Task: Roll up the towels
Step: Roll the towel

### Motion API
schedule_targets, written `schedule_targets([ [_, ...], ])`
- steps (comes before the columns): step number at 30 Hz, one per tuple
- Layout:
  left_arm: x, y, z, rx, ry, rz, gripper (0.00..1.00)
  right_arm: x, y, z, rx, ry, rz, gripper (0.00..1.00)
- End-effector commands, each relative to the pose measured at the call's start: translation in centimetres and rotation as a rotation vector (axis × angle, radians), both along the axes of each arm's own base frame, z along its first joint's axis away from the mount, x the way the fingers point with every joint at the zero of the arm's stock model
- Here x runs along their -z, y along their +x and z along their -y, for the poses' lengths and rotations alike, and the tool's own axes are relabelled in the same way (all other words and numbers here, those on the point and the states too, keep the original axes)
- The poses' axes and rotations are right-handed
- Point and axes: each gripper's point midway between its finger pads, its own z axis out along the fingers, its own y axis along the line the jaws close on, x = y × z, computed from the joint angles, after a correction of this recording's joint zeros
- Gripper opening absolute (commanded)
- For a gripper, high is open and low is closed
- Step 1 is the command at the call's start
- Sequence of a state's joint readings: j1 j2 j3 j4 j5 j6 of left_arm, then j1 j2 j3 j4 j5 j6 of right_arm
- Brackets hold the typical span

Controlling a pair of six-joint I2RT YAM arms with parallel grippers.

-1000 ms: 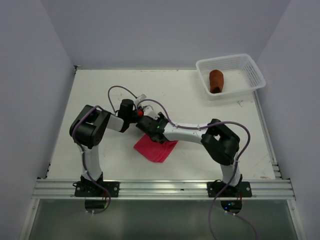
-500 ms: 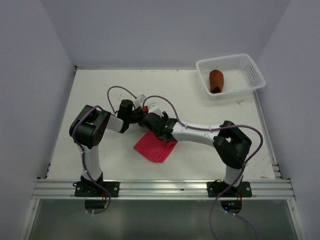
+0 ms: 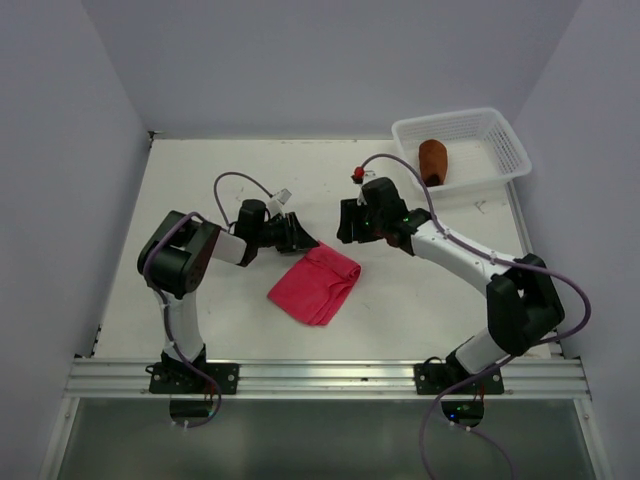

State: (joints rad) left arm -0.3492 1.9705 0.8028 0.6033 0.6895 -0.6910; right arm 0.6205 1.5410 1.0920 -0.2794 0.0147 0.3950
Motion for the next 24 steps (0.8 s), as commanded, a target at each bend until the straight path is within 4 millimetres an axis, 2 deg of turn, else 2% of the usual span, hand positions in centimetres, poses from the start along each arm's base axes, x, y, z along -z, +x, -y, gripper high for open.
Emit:
schedule_targets([
  [1, 3.9, -1.9, -2.1, -0.036, 0.127, -0.093, 0.4, 2.5, -1.9, -2.0, -0.095, 0.163, -0.175, 0.57],
  [2, 3.8, -1.8, -2.1, -0.036, 0.128, -0.09, 0.4, 2.6, -2.2, -2.7, -0.134, 0.205, -0.192, 0.57],
  [4, 3.9, -1.9, -2.2, -0.035, 0.133, -0.092, 0.4, 4.2, -2.5, -2.7, -0.141, 0.207, -0.235, 0.57],
  [6, 3.9, -1.8, -2.2, -0.036, 0.137, -0.09, 0.4, 4.8, -2.9, -3.3, -0.173, 0.226, -0.257, 0.57],
  [9, 3.7, -1.7, -2.2, -0.035, 0.136, -0.086, 0.39, 6.4, -3.4, -3.2, -0.18, 0.214, -0.288, 0.57],
  [13, 3.5, -1.5, -2.2, -0.03, 0.144, -0.081, 0.39, 8.8, -4.1, -1.9, -0.178, 0.145, -0.306, 0.57],
  [18, 3.1, -1.2, -2.0, -0.026, 0.143, -0.069, 0.39, 10.8, -4.7, -0.9, -0.195, 0.091, -0.308, 0.56],
  [22, 2.0, -0.3, -1.8, -0.03, 0.14, -0.049, 0.4, 11.9, -5.6, -1.0, -0.237, 0.103, -0.319, 0.47],
  [24, 1.3, 0.4, -1.7, -0.032, 0.142, -0.037, 0.4, 11.9, -5.7, -1.3, -0.252, 0.119, -0.309, 0.36],
])
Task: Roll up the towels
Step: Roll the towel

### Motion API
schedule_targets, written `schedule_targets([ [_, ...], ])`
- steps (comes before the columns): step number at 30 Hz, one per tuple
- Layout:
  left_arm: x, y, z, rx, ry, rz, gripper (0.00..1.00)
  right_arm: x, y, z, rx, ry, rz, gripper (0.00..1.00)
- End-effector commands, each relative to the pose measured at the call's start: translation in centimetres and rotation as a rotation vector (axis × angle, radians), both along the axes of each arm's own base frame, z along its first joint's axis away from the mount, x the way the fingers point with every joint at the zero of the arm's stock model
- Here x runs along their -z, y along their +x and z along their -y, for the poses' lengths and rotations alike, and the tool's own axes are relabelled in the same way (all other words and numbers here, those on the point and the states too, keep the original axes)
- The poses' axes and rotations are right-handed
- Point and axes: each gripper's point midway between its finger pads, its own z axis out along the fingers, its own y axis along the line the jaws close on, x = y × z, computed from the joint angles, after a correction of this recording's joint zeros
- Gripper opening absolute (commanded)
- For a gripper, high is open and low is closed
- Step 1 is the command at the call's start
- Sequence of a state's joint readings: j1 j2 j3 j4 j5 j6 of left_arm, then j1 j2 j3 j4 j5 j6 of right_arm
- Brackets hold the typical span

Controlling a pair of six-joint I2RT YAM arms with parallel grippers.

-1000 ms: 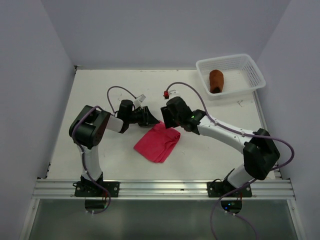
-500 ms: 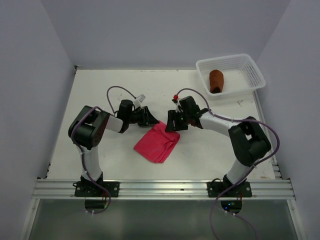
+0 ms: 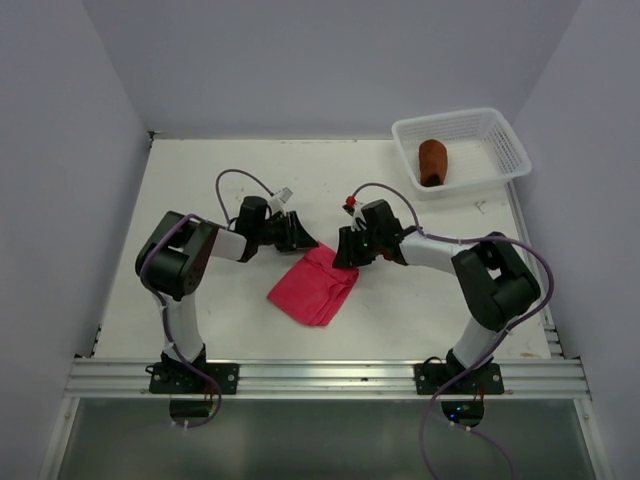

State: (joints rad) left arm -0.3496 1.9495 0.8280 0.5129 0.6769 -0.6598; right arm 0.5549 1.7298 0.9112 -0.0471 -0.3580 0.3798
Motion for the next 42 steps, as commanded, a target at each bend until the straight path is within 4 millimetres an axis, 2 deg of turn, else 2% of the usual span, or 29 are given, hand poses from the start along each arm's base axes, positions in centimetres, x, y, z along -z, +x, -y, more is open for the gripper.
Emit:
schedule_targets([
  [1, 1.1, 0.7, -1.4, -0.035, 0.11, -0.013, 0.4, 2.5, -2.3, 0.6, -0.061, -0.017, -0.047, 0.33],
  [3, 0.1, 1.5, -1.2, -0.039, 0.11, 0.003, 0.4, 2.7, -2.5, 0.9, -0.056, -0.026, -0.035, 0.22],
  [6, -1.7, 2.7, -1.0, -0.042, 0.108, 0.032, 0.4, 1.9, -1.7, 0.7, -0.042, -0.039, 0.045, 0.12],
  [7, -2.4, 3.1, -1.2, -0.047, 0.109, 0.044, 0.4, 1.9, -2.1, 0.6, -0.049, -0.05, 0.058, 0.03],
  [8, -2.9, 3.6, -1.4, -0.059, 0.113, 0.051, 0.4, 1.4, -1.8, 0.5, -0.042, -0.055, 0.092, 0.0],
  [14, -7.3, 6.4, -4.6, -0.15, 0.15, 0.125, 0.4, 0.4, -1.2, 1.2, 0.015, -0.198, 0.283, 0.0],
  [17, -9.4, 6.9, -5.7, -0.18, 0.169, 0.164, 0.4, -0.7, -0.7, 1.4, 0.06, -0.297, 0.404, 0.0],
  [18, -9.6, 6.7, -5.8, -0.181, 0.173, 0.162, 0.4, -1.2, -1.0, 1.0, 0.056, -0.31, 0.437, 0.0],
  [20, -10.5, 6.4, -5.8, -0.184, 0.164, 0.176, 0.4, -2.2, -0.3, 2.0, 0.121, -0.383, 0.517, 0.0],
  [23, -11.1, 5.6, -5.7, -0.185, 0.138, 0.179, 0.4, -3.2, -0.5, 2.0, 0.143, -0.462, 0.618, 0.0],
  [26, -11.4, 4.9, -5.5, -0.184, 0.105, 0.178, 0.4, -3.1, -1.5, 1.3, 0.113, -0.523, 0.685, 0.0],
  [27, -11.3, 4.6, -5.4, -0.182, 0.097, 0.177, 0.4, -3.4, -1.3, 1.7, 0.13, -0.575, 0.727, 0.0],
  [29, -11.8, 4.2, -5.1, -0.176, 0.072, 0.179, 0.4, -3.1, -2.2, 0.8, 0.098, -0.623, 0.77, 0.0],
  [30, -11.8, 3.9, -4.9, -0.171, 0.066, 0.18, 0.4, -3.6, -2.1, 0.7, 0.111, -0.659, 0.806, 0.0],
  [31, -12.0, 3.7, -4.8, -0.168, 0.058, 0.178, 0.4, -3.6, -2.8, -0.1, 0.085, -0.68, 0.833, 0.0],
  [32, -12.0, 3.5, -4.6, -0.162, 0.054, 0.176, 0.4, -2.9, -3.0, -0.2, 0.069, -0.717, 0.843, 0.0],
  [37, -12.0, 2.4, -3.8, -0.139, 0.032, 0.17, 0.4, -3.2, -5.0, -3.2, -0.015, -0.827, 0.953, 0.0],
  [42, -12.4, 1.2, -3.0, -0.111, 0.008, 0.19, 0.4, -1.7, -6.4, -5.2, -0.103, -0.945, 0.996, 0.0],
])
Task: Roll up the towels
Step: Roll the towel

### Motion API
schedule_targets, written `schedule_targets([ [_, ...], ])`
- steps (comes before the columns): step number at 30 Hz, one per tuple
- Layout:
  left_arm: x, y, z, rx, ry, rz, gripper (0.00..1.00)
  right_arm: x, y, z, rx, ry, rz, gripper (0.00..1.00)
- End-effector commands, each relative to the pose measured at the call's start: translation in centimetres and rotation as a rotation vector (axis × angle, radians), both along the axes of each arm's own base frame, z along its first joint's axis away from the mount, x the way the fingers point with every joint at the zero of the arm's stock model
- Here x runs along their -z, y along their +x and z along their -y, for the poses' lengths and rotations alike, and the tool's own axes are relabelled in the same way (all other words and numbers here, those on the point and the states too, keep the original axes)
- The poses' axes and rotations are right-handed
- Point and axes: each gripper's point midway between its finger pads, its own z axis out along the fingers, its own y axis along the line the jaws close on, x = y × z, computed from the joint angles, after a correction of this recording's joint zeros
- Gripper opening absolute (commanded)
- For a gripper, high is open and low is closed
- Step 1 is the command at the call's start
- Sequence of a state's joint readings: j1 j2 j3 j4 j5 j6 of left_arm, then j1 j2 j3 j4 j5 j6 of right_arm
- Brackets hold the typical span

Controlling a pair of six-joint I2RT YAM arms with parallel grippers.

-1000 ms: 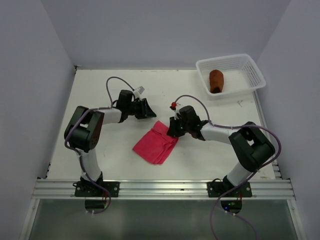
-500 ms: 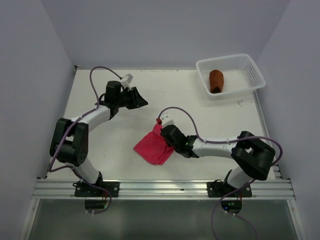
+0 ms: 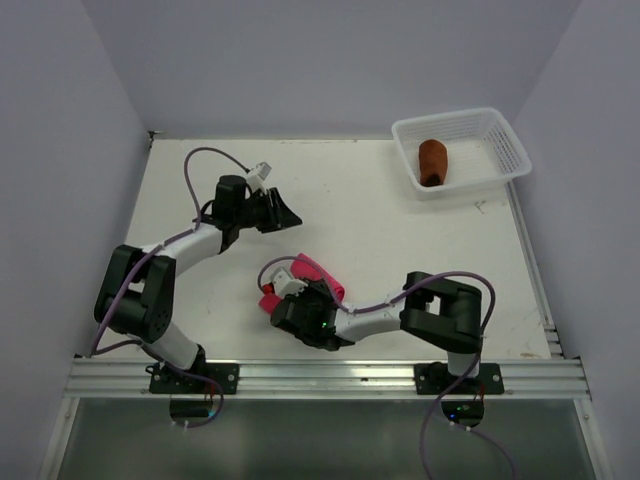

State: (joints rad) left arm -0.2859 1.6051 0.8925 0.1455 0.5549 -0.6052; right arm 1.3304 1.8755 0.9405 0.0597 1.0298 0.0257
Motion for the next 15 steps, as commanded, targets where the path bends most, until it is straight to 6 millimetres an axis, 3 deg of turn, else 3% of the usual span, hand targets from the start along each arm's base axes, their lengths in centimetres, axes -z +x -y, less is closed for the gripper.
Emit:
schedule_targets([
  [1, -3.4, -0.6, 1.4, 0.048, -0.068, 0.103, 0.4, 0.2, -1.0, -1.0, -0.026, -0.125, 0.052, 0.0],
  [7, -3.1, -2.9, 2.3, 0.102, -0.102, 0.09, 0.4, 2.6, -2.2, -1.9, -0.058, -0.25, 0.043, 0.0],
  [15, -0.4, -8.4, 4.1, 0.175, -0.12, 0.021, 0.4, 3.5, -2.5, -2.2, -0.07, -0.303, 0.024, 0.0],
])
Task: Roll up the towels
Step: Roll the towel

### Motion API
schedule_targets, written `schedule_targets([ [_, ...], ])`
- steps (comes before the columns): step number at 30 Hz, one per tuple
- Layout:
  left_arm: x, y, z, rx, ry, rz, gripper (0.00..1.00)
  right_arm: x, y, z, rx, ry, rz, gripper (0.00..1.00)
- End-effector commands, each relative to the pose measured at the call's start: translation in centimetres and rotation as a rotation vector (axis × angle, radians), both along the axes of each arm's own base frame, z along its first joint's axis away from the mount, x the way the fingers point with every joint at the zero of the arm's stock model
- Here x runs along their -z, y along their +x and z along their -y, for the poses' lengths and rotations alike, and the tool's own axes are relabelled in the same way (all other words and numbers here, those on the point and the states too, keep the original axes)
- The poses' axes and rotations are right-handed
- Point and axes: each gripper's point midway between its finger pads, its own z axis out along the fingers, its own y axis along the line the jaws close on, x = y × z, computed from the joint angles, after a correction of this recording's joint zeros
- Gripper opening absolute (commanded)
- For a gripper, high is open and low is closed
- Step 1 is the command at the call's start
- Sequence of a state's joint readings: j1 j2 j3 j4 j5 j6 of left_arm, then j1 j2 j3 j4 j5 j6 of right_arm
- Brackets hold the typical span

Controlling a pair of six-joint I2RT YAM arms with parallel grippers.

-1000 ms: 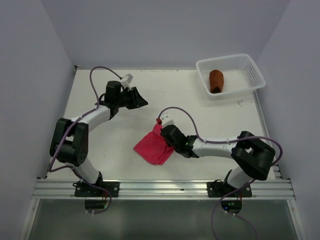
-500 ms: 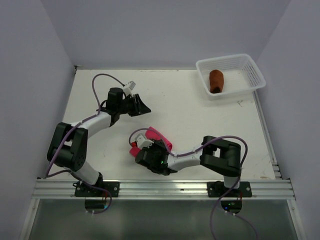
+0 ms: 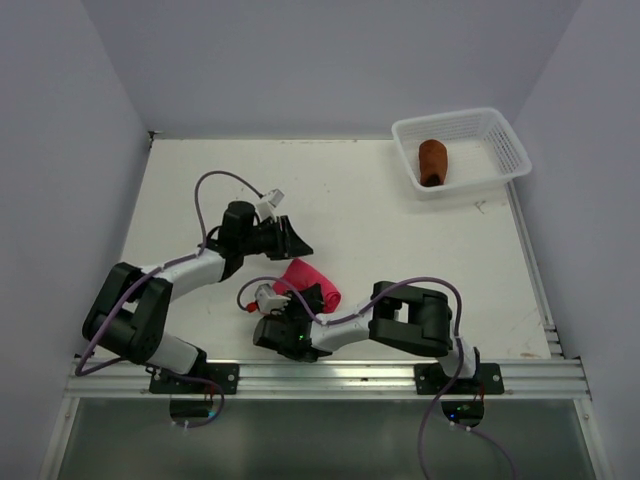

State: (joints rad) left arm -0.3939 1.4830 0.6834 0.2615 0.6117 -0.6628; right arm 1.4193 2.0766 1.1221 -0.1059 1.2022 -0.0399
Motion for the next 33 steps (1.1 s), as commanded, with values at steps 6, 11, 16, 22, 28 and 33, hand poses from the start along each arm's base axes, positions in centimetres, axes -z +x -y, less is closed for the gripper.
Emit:
schedule_targets([
  [6, 2.7, -4.3, 0.7, 0.042, -0.034, -0.048, 0.4, 2.9, -1.1, -0.3, -0.041, -0.048, -0.1, 0.0],
  [11, 6.9, -4.9, -0.8, -0.02, 0.046, -0.103, 0.4, 2.8, -1.2, -0.3, -0.045, -0.035, -0.102, 0.0],
  [16, 11.0, -5.0, -1.5, -0.062, 0.109, -0.174, 0.38, 1.6, -1.4, -1.0, -0.067, 0.039, -0.129, 0.05],
  [22, 13.1, -5.7, -2.1, -0.108, 0.12, -0.227, 0.37, -0.9, -1.5, -1.3, -0.069, 0.189, -0.131, 0.27],
  [28, 13.8, -6.2, -2.3, -0.118, 0.12, -0.25, 0.37, -3.8, -1.4, -1.0, -0.067, 0.294, -0.091, 0.41],
  [33, 14.5, -6.3, -2.8, -0.132, 0.154, -0.262, 0.36, -5.7, -1.2, -1.0, -0.064, 0.403, -0.089, 0.48],
])
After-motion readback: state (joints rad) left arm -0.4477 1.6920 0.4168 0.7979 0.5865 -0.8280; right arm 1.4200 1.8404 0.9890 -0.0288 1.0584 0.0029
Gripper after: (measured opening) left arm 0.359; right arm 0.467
